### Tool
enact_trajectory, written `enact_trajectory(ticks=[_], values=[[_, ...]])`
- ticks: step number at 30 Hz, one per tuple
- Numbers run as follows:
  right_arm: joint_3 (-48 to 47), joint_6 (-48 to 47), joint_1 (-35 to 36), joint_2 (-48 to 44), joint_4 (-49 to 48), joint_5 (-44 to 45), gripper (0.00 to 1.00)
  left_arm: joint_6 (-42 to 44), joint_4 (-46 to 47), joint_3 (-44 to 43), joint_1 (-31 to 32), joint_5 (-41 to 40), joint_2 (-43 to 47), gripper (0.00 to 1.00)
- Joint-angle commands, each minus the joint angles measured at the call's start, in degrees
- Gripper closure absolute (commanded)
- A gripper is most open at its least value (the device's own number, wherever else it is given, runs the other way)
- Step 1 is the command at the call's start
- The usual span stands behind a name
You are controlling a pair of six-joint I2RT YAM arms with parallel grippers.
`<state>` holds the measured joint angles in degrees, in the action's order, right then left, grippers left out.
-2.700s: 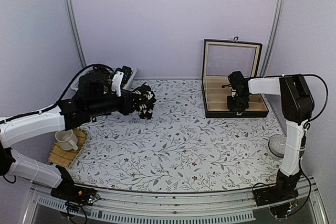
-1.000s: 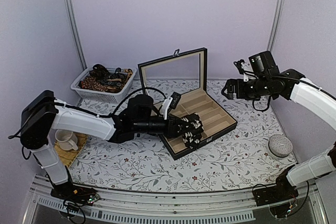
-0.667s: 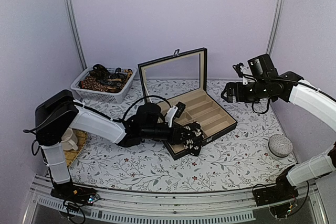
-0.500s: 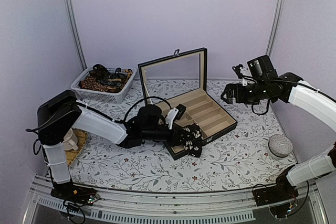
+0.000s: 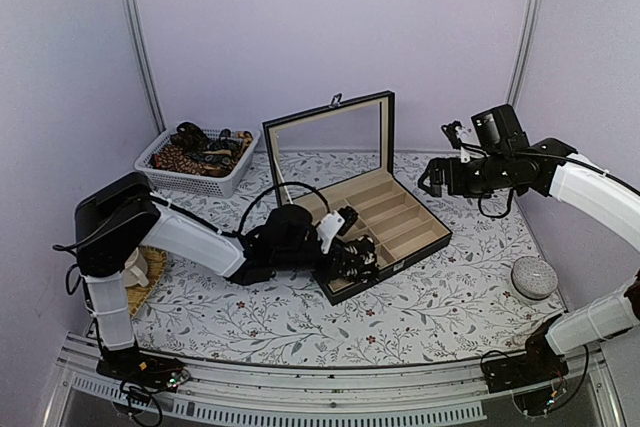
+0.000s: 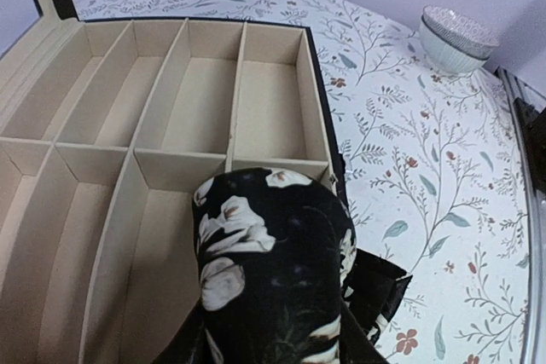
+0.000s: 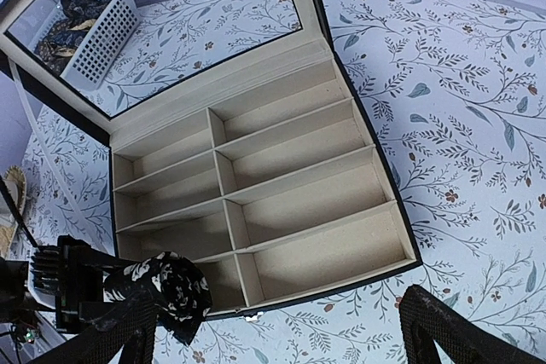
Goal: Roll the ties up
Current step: Place the tie in the storage box.
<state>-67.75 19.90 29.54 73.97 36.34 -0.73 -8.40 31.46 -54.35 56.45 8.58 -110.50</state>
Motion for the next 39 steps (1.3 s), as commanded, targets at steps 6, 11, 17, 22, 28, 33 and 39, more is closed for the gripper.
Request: enact_trajectory(ticks=[6, 11, 17, 22, 28, 33, 39], values=[[0.43, 0.31, -0.17, -4.59, -1.36, -2.5, 0.0, 14.67, -5.43, -3.53, 6.79, -13.37, -5.02, 1.0], [0.82, 0.79, -0.18, -3.71, -1.63, -7.21, 0.0, 21.38, -5.06, -3.06, 9.85, -20.15, -6.66, 1.0], [7.29, 5.53, 0.78, 1.58, -8.07, -18.69, 0.09, 25.32, 2.05, 1.86, 11.04, -23.48, -8.17, 1.0], [10.87, 9.88, 4.02, 7.83, -15.22, -26.14, 0.31, 27.49, 3.1, 2.79, 11.14, -23.07, -7.4, 0.99], [8.46, 11.32, 8.35, 16.19, -18.34, -29.22, 0.38, 29.22, -4.95, -0.69, 11.13, -22.12, -7.71, 0.99], [8.01, 11.81, 9.17, 20.72, -19.97, -29.4, 0.42, 27.36, -6.05, -0.19, 10.78, -21.02, -7.92, 0.98], [8.02, 10.46, 9.5, 22.73, -18.99, -28.97, 0.52, 26.24, -6.44, 0.01, 10.08, -19.13, -8.57, 0.97]])
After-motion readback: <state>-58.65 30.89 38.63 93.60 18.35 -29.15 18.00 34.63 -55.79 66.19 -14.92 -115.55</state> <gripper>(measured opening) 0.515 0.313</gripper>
